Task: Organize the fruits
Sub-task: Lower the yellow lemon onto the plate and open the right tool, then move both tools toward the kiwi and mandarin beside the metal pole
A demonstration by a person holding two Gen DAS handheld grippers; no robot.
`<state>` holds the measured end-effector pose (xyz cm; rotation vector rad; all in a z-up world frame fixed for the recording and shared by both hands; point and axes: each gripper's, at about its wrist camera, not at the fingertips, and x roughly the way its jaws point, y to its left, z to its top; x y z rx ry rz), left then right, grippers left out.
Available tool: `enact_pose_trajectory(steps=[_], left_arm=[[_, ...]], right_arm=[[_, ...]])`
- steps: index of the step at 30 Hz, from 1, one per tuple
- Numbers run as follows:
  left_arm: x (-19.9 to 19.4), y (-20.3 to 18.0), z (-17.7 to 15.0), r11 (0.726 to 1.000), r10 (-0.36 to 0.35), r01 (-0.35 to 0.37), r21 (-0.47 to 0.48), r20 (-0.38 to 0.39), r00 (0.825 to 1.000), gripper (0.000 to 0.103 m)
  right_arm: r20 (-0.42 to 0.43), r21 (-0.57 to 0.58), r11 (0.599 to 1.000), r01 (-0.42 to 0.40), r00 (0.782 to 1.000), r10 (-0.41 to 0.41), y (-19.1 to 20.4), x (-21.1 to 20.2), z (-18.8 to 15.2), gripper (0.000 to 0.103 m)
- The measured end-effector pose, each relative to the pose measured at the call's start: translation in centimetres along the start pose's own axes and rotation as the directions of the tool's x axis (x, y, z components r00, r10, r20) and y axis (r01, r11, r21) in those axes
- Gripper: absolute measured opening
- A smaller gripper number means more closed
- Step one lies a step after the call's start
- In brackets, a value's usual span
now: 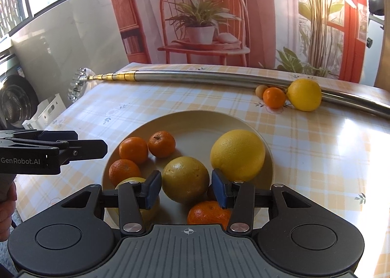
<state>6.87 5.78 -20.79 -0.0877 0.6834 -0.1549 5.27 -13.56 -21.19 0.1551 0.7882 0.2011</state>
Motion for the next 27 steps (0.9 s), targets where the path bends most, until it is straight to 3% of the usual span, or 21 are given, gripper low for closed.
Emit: enact_pose_trajectory(steps=[5,13,19,27], left_arm=[[0.0,-0.1,0.0,1.0,0.004,-0.004,0.005,-0.001,1.0,0.086],[0.2,-0.1,-0.1,1.0,0.011,-0.011,0.008,-0.005,1.0,0.086],[0.4,-0.1,-0.2,1.0,0.015,-0.015,0.006,-0.012,1.0,0.088],[0.4,-0.2,-0.3,1.0,0.017,-0.017,0.011,-0.016,1.0,0.088]], right_arm=[[0.024,0.01,1.0,-0.009,1.0,0.009,-0.1,-0.7,-0.1,0.044],[0.1,0.048,0.999,-0.001,0.995,-0.004,-0.8,-2.5,-0.1,0.082],[0.12,0.096,0.995,0.017,0.992,-0.028,-1.6,-2.9,-0.2,0.102],[0.134,0.152,0.988,0.036,0.989,-0.057,-2.5,-3.2,-0.2,0.103]])
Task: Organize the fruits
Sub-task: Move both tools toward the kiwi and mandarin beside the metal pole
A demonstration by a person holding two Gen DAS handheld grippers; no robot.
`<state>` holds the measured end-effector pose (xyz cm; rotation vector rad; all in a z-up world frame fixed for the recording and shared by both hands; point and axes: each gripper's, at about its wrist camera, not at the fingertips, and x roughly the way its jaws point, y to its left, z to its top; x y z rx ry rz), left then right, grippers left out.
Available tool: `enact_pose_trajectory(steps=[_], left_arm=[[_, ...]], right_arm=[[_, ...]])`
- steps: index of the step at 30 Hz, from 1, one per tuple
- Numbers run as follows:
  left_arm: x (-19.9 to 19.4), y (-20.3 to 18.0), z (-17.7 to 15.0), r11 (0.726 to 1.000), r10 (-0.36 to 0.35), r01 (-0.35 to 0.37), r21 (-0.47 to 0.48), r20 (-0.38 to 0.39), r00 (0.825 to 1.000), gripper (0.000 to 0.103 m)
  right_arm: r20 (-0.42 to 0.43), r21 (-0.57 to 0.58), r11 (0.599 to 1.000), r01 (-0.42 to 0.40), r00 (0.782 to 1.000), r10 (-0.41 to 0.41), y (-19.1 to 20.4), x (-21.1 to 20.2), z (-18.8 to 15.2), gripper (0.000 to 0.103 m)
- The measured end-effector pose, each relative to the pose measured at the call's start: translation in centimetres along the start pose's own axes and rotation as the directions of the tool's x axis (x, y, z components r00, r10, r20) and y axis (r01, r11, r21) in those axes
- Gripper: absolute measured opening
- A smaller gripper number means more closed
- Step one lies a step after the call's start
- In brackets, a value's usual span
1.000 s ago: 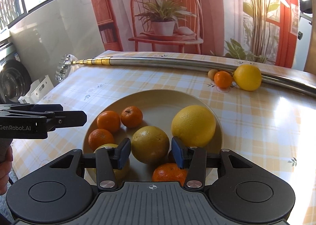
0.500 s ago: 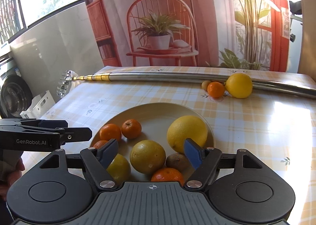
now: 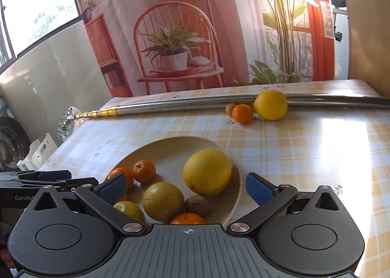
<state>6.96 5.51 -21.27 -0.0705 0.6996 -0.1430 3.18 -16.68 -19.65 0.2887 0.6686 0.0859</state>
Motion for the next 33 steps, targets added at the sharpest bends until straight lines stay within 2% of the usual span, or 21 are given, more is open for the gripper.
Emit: enact_pose_trajectory(steps=[6,17,22,26,29,33], left_arm=[[0.0,0.2,1.2,1.0,0.007,-0.007,0.006,0.013,1.0,0.088],[-0.8,0.6,7.2,1.0,-0.013,0.012,0.015,0.116,0.993,0.088],[-0.5,0.0,9.1,0.997,-0.05,0.041,0.061,0.145,0.988,0.088],[0.4,-0.8,10.2,0.994,-0.068,0.053,0.1,0.148,0.987,0.088],[1.4,-1.6,10.7,0.987,-0.079,0.058,0.147,0.139,0.987,0.088],[3.4,-2.8,11.4,0.973,-0.138,0.116,0.202,0.099,0.985,0.085]], right_arm=[[0.037,0.009,1.0,0.017,0.999,-0.017,-0.5,-0.8,1.1,0.103],[0.181,-0.045,0.997,0.056,0.982,-0.047,-3.3,-2.4,7.0,0.103],[0.196,-0.057,0.994,0.098,0.977,-0.085,-4.9,-2.0,8.9,0.103],[0.198,-0.042,0.994,0.097,0.976,-0.087,-6.1,-1.2,9.7,0.103],[0.187,-0.036,0.991,0.126,0.975,-0.118,-6.7,-0.3,9.5,0.103],[0.164,-0.064,0.983,0.171,0.974,-0.159,-6.9,0.9,9.0,0.103]])
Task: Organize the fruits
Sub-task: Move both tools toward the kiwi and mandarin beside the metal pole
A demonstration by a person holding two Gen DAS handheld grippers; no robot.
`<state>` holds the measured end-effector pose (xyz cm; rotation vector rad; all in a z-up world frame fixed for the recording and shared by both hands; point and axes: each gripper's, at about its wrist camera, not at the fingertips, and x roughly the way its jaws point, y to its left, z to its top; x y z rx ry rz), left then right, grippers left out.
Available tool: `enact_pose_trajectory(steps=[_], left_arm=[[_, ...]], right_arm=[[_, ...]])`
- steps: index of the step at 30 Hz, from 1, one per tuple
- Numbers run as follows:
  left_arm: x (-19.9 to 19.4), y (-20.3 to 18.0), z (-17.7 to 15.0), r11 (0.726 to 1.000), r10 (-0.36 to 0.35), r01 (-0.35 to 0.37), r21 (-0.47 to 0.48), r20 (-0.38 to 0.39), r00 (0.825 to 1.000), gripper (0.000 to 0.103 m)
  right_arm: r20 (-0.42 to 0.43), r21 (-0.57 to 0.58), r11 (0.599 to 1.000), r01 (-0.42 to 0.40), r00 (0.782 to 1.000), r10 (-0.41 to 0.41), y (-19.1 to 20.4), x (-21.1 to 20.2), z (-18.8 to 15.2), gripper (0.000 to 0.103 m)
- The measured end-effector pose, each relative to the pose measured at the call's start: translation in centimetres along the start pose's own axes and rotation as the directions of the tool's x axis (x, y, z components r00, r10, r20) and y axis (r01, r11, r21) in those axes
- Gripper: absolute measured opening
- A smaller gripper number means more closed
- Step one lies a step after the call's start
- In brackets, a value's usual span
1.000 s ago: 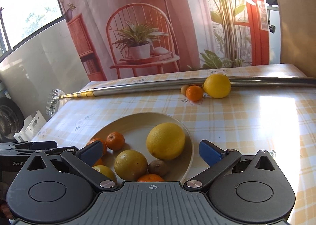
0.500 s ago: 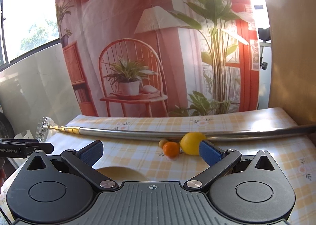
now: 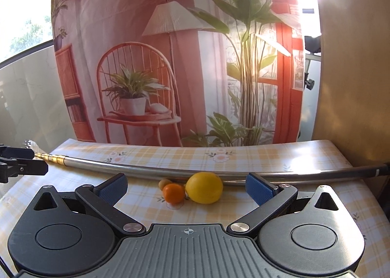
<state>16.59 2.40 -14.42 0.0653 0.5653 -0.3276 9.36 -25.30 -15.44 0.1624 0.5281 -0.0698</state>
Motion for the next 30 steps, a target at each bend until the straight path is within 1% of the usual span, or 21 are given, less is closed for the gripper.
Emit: enact_pose_trajectory(steps=[2,4,5,7,8,10,11,13,14,15,18,21,25,30], left_arm=[[1.1,-0.6,0.3,0.999,-0.037,0.038,0.023,-0.017,0.999,0.082],[2.4,-1.2,0.6,0.996,-0.067,0.069,0.053,-0.039,0.997,0.075],[3.0,-1.6,0.7,0.995,-0.071,0.074,0.068,-0.048,0.996,0.073],[4.2,-2.2,1.0,0.991,-0.08,0.085,0.101,-0.057,0.995,0.065],[5.0,-2.6,1.3,0.989,-0.088,0.095,0.117,-0.061,0.994,0.062],[6.2,-2.9,1.6,0.985,-0.105,0.114,0.127,-0.074,0.992,0.054],[7.2,-3.1,1.9,0.985,-0.113,0.123,0.119,-0.088,0.99,0.052],[8.9,-3.0,2.1,0.988,-0.128,0.137,0.075,-0.111,0.986,0.041],[10.0,-2.8,2.3,0.988,-0.142,0.147,0.035,-0.13,0.981,0.039],[11.1,-2.6,2.3,0.988,-0.157,0.157,-0.009,-0.149,0.976,0.034],[14.1,-2.0,2.6,0.977,-0.189,0.165,-0.132,-0.196,0.962,0.032],[17.1,-1.6,2.7,0.959,-0.216,0.162,-0.232,-0.228,0.949,0.032],[19.8,-1.6,2.7,0.943,-0.233,0.153,-0.297,-0.257,0.938,0.032],[22.1,-2.0,2.5,0.944,-0.229,0.134,-0.302,-0.305,0.925,0.031]], right_arm=[[-0.012,-0.009,1.0,0.009,1.0,-0.009,-0.1,0.5,-0.4,0.103],[-0.023,-0.007,1.0,0.01,1.0,-0.011,-0.2,1.0,-0.6,0.102],[-0.028,0.004,1.0,0.008,1.0,-0.008,-0.4,1.3,-0.8,0.102],[-0.034,0.036,0.999,0.005,0.999,-0.004,-0.8,1.8,-0.9,0.102],[-0.038,0.057,0.998,0.003,0.999,0.0,-1.2,2.1,-1.1,0.102],[-0.046,0.085,0.996,0.001,0.999,0.003,-1.6,2.6,-1.3,0.101],[-0.052,0.097,0.995,0.0,0.999,0.005,-1.9,3.0,-1.4,0.101],[-0.062,0.114,0.994,0.0,0.998,0.007,-2.3,3.4,-1.7,0.1],[-0.065,0.123,0.992,0.001,0.998,0.007,-2.5,3.6,-1.9,0.1],[-0.069,0.132,0.991,0.001,0.998,0.008,-2.7,3.7,-2.0,0.1],[-0.084,0.156,0.988,0.005,0.996,0.008,-3.4,4.4,-2.4,0.1],[-0.099,0.169,0.986,0.012,0.995,0.005,-3.8,5.0,-2.9,0.099],[-0.119,0.176,0.984,0.016,0.993,0.005,-4.1,5.7,-3.4,0.099],[-0.139,0.189,0.982,0.022,0.99,0.005,-4.5,6.4,-4.0,0.098]])
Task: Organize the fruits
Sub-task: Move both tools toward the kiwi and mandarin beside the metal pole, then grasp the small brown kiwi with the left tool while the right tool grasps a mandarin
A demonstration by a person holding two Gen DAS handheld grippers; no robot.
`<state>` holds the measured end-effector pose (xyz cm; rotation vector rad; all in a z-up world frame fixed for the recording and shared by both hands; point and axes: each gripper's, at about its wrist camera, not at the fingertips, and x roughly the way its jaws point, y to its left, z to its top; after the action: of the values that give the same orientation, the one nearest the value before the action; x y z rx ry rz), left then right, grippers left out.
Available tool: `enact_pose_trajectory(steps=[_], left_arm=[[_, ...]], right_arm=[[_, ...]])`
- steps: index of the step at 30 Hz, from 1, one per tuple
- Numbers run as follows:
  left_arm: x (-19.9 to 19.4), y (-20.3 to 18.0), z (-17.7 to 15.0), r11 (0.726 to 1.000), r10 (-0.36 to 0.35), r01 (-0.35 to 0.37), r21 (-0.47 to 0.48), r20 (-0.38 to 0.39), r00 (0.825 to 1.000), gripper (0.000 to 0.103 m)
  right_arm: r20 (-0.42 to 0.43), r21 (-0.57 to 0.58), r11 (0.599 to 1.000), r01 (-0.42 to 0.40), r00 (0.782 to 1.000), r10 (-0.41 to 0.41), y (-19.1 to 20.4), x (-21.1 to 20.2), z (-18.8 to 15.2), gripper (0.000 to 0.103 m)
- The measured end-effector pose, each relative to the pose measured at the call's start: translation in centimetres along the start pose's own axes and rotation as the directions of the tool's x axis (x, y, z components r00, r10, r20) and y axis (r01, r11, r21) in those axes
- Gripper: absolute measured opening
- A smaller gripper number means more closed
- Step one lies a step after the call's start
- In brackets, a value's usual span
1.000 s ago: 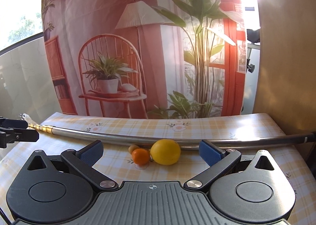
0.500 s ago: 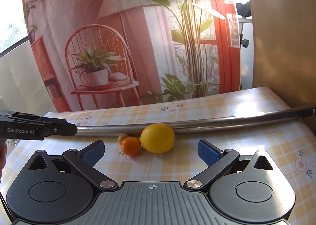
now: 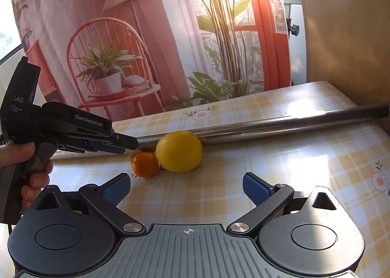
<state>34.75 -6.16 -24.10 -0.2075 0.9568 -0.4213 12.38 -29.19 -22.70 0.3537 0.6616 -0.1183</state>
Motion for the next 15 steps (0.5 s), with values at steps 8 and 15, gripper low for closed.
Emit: enact_pose_trajectory(steps=[8,15], left_arm=[[1.0,0.1,-0.1,0.999,-0.017,0.016,-0.035,-0.038,0.999,0.03],[1.6,0.5,-0.3,0.996,-0.046,0.043,-0.08,-0.04,0.998,0.026]], right_arm=[[-0.022,0.016,1.0,0.0,1.0,0.0,-0.4,0.6,-0.5,0.098],[-0.029,0.003,1.0,-0.003,1.0,0.003,0.0,0.7,-0.5,0.097]])
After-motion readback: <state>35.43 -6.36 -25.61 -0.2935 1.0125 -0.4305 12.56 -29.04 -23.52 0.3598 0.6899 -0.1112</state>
